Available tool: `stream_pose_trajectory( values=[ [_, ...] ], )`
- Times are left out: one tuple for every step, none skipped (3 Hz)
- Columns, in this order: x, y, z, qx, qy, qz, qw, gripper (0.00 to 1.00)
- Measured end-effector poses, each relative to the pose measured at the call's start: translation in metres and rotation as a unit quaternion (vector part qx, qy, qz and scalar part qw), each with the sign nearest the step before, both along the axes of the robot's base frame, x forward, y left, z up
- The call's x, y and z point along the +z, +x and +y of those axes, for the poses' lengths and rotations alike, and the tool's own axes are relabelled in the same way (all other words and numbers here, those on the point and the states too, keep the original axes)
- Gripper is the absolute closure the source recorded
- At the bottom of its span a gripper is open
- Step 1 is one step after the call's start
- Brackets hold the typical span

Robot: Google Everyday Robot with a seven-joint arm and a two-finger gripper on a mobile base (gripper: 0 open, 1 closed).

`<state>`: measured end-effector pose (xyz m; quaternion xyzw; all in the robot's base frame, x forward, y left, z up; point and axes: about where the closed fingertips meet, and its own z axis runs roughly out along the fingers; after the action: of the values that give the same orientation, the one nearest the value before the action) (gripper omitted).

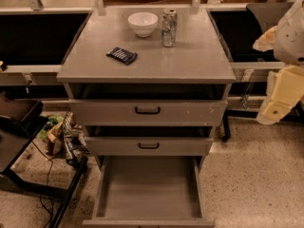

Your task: Place rxbar blueberry into bottom drawer

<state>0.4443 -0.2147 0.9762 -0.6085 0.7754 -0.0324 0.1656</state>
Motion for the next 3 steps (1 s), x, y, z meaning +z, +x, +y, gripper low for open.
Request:
stream_pose_trajectory(
  values=[
    [-0.002, 0.042, 0.009, 0.027, 0.037, -0.034, 0.9984, 0.00],
    [-0.003, 0.101, 0.025, 0.020, 0.110, -0.080, 0.9905, 0.00],
    [-0.004, 0.156, 0.047, -0.019, 0.194, -0.121, 0.9734, 0.00]
  ],
)
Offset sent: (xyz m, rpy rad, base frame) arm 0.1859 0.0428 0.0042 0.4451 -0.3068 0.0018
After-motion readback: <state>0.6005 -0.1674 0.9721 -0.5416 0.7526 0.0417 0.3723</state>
